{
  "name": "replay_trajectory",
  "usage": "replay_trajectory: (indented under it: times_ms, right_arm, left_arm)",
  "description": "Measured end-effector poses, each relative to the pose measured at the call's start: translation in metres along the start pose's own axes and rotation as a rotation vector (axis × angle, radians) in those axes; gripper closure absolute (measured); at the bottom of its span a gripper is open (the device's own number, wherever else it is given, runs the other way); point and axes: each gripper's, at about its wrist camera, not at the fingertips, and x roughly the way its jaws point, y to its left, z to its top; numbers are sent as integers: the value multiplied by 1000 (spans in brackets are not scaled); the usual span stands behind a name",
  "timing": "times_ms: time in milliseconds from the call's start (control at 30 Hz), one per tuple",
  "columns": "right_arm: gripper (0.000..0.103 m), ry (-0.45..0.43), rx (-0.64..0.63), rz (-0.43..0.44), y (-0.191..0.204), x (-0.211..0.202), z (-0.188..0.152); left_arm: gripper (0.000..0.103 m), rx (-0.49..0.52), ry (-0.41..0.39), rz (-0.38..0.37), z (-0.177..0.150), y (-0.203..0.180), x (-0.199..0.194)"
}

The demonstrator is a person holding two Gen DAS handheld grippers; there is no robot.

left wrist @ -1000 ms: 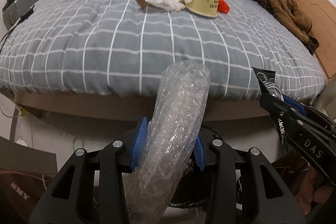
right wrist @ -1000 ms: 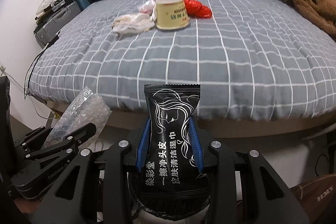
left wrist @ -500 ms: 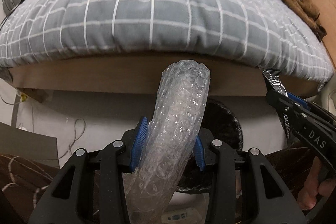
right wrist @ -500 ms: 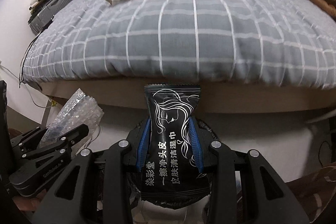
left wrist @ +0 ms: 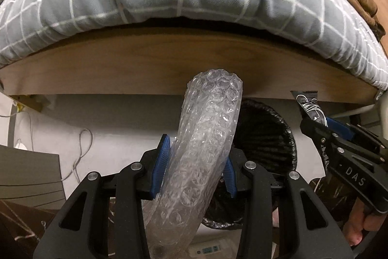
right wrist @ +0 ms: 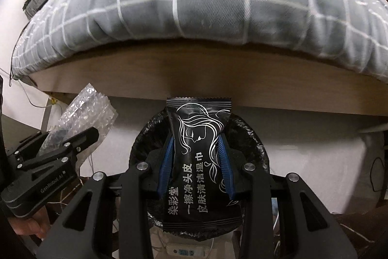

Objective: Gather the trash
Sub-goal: 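Carry the wipe packet and bubble-wrap bag off the bed over the trash bin, then open the right tool to drop the wipe packet while the left tool drops the bubble wrap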

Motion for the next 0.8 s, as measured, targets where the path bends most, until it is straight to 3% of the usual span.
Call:
replay_trajectory:
  times_ms: [167, 367, 600, 800]
  right_arm:
    - [67, 36, -22, 8, 12, 17, 3]
    - [50, 50, -53, -1, 19, 24, 5]
    - [22, 17, -67, -43, 11, 18, -1]
    - [11, -14, -48, -87, -11, 9, -8]
  left_arm:
    - [64, -15, 20, 12, 0, 8, 10]
    - [64, -38, 33, 24, -4, 19, 14]
    - [64, -22, 31, 6, -2, 4, 11]
    - [64, 22, 37, -17, -1, -19, 13]
